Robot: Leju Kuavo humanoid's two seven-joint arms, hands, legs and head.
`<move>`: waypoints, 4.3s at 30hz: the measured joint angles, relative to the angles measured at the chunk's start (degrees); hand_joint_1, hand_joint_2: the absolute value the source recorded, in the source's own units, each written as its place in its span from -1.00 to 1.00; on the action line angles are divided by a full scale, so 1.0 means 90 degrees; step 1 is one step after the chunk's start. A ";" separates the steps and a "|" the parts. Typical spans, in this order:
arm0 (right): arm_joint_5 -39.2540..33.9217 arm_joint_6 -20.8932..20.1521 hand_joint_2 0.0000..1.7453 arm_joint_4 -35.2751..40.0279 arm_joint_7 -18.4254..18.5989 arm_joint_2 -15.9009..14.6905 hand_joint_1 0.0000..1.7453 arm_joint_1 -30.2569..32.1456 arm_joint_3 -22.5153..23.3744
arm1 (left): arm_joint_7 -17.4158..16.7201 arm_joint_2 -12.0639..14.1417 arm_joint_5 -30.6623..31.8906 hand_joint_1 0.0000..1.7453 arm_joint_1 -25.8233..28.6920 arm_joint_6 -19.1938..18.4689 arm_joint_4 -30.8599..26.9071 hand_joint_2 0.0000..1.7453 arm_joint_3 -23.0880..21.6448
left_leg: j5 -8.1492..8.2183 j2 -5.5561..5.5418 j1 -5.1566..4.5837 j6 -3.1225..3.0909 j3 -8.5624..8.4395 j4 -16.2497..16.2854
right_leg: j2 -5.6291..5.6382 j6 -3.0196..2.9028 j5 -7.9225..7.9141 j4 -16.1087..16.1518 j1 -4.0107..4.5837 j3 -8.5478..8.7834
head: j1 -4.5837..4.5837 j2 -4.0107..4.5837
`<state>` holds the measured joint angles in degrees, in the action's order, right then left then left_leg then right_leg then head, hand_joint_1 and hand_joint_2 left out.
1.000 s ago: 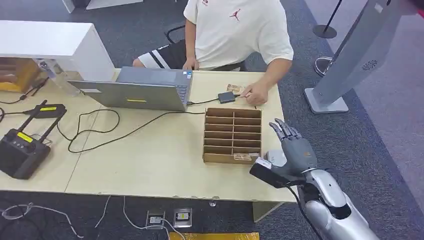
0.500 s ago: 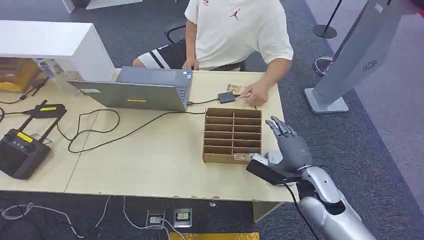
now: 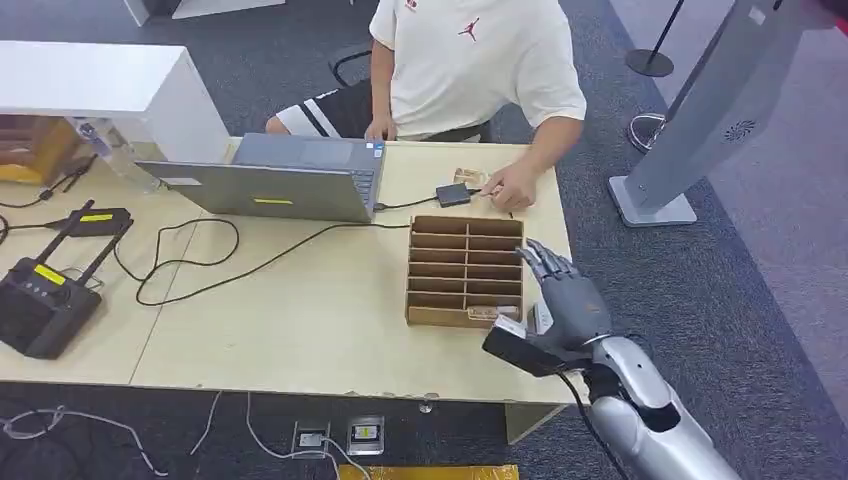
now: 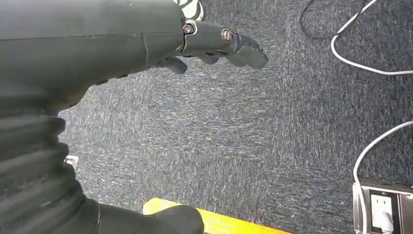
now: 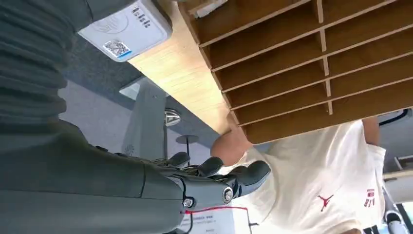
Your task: Pass the card to the sensor for recognition and then transmit it.
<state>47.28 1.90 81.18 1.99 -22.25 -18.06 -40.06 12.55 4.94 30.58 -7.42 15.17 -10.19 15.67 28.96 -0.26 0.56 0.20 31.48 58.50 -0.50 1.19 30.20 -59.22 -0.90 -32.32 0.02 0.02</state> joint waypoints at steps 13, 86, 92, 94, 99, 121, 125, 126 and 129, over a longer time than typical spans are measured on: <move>-0.0196 -0.0303 1.00 0.0434 -0.0003 -0.0092 -1.00 0.0099 -0.0032 | 0.0017 0.0000 0.0000 -1.00 0.0002 0.0000 0.0000 1.00 0.0000 | 0.0000 0.0001 0.0000 0.0000 -0.0002 0.0000 | 0.0004 0.0000 0.0000 0.0000 0.0000 0.0000 | -0.0002 0.0000; -0.0476 0.0024 1.00 0.1430 -0.0012 -0.0391 -1.00 0.0442 0.0262 | 0.0136 0.0034 -0.0007 -1.00 -0.0004 0.0092 0.0000 1.00 0.0000 | 0.0000 0.0002 0.0000 0.0000 -0.0002 0.0000 | 0.0004 0.0000 0.0000 0.0000 0.0000 0.0001 | -0.0002 0.0000; -0.0342 0.0316 1.00 0.1350 -0.0073 -0.0386 -1.00 0.0451 0.0226 | 0.0134 0.0032 0.0005 -1.00 -0.0014 0.0097 0.0000 1.00 0.0000 | 0.0000 0.0002 0.0000 0.0000 -0.0001 0.0000 | 0.0004 0.0000 0.0000 -0.0001 0.0000 0.0000 | -0.0002 0.0000; -0.0323 0.0357 1.00 0.1302 -0.0109 -0.0379 -1.00 0.0445 0.0223 | 0.0134 0.0032 0.0010 -1.00 -0.0015 0.0097 0.0000 1.00 0.0000 | 0.0000 0.0002 0.0000 0.0000 0.0000 0.0000 | 0.0004 0.0000 0.0000 0.0000 0.0000 0.0000 | 0.0000 0.0000; -0.0216 0.0459 1.00 0.0893 -0.0182 -0.0286 -1.00 0.0351 0.0165 | 0.0134 0.0032 0.0019 -1.00 -0.0033 0.0097 0.0000 1.00 0.0000 | 0.0000 0.0001 0.0000 0.0000 0.0000 0.0000 | 0.0001 0.0000 0.0000 0.0000 0.0000 0.0001 | -0.0002 0.0000; -0.0236 0.0853 1.00 0.0046 -0.0270 -0.0075 -1.00 0.0285 0.0068 | 0.0134 0.0000 0.0063 -1.00 -0.0031 0.0070 0.0000 1.00 0.0000 | 0.0000 0.0001 0.0000 0.0000 0.0000 0.0000 | 0.0002 0.0000 0.0000 -0.0001 0.0000 0.0001 | 0.0000 0.0000; -0.0243 0.0782 1.00 0.0046 -0.0260 -0.0087 -1.00 0.0298 0.0066 | 0.0134 0.0000 0.0066 -1.00 -0.0031 0.0070 0.0000 1.00 0.0000 | 0.0000 0.0001 0.0000 0.0000 -0.0001 0.0000 | 0.0002 0.0000 0.0000 0.0000 0.0000 0.0000 | 0.0000 0.0000; -0.0245 0.0780 1.00 0.0046 -0.0257 -0.0092 -1.00 0.0308 0.0066 | 0.0134 0.0000 0.0066 -1.00 -0.0031 0.0070 0.0000 1.00 0.0000 | 0.0000 0.0001 0.0000 0.0000 -0.0001 0.0000 | 0.0002 0.0000 0.0000 0.0000 0.0000 0.0000 | -0.0002 0.0000; -0.0282 0.0738 1.00 0.0053 -0.0236 -0.0112 -1.00 0.0344 0.0061 | 0.0134 0.0000 0.0078 -1.00 -0.0032 0.0066 0.0000 1.00 0.0000 | 0.0000 0.0002 0.0000 0.0000 -0.0002 0.0000 | 0.0003 0.0000 0.0000 0.0000 0.0000 0.0000 | -0.0002 0.0000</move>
<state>44.74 8.55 81.66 -0.13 -23.26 -14.96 -39.52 13.75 4.94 31.28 -7.71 15.76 -10.19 15.67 28.97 -0.24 0.56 0.20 31.46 58.50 -0.47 1.19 30.20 -59.22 -0.90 -32.32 0.00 0.02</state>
